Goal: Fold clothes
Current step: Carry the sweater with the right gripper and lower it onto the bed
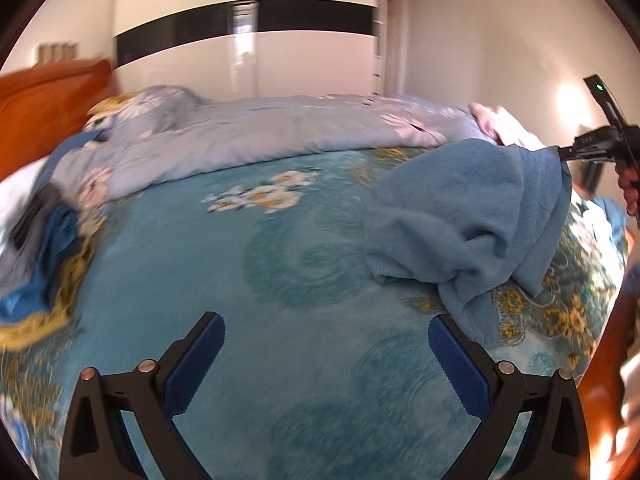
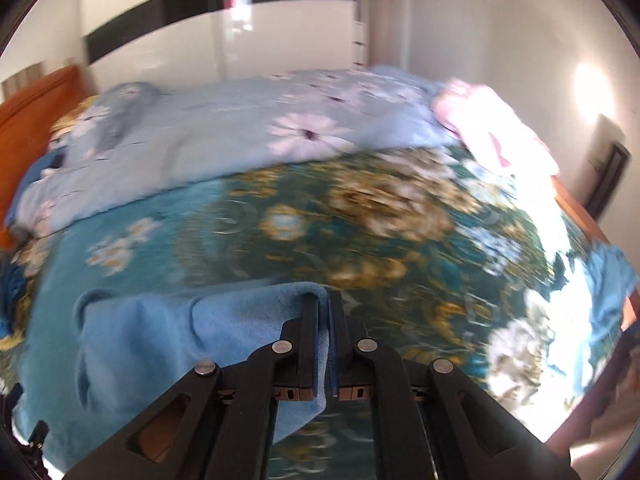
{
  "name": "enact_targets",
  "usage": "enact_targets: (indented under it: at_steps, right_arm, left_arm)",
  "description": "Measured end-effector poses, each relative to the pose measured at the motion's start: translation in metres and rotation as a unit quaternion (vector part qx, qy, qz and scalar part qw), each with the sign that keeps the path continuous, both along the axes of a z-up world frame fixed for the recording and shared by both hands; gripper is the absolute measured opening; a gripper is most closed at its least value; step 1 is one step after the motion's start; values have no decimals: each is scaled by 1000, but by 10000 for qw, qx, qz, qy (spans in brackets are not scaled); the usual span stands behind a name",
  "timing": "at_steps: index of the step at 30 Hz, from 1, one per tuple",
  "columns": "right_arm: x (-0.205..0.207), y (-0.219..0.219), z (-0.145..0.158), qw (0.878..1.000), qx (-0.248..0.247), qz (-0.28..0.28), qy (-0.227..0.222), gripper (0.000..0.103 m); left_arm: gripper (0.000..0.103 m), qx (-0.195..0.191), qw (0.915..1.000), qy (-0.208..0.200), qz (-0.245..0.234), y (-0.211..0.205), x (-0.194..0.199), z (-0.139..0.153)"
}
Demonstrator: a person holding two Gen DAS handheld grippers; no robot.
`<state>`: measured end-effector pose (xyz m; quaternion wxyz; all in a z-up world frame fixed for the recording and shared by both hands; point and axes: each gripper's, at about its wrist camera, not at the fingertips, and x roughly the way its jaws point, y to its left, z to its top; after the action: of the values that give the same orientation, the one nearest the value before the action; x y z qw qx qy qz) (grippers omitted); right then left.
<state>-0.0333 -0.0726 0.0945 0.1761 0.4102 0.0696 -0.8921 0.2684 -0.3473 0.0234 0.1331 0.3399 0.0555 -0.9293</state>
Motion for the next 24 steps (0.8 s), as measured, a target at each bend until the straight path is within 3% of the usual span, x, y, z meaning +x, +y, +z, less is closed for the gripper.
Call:
enact_targets:
  at_steps: [7,13,15,18,21,24]
  right_arm:
    - [-32,38,-53,9977,209,-304,-567,5]
    - [-31,46,-72,9976,249,-134,-639,6]
    - [-28,46,-72,9977,362,-40,-571,14]
    - [-20,49,-69,9976,558,110,-406,47]
    - [-9,53,-63,9972,684,193,-233,47]
    - [8,54,-64,9967,410,601,-351,47]
  left_arm:
    - [103,-429,9946,-64,-946,30,-62,-1]
    - [103,-1069,9807,-75,-1636,56,-99,5]
    - [103,-1304,9736,-89,-1872,64,-106,8]
    - [103,-1617,9612,-136,-2231,73,-112,11]
    - [103,-2071,9421,-198,-2631,80,-109,10]
    - [103,-2560,9181,-350,-3006,84,-106,6]
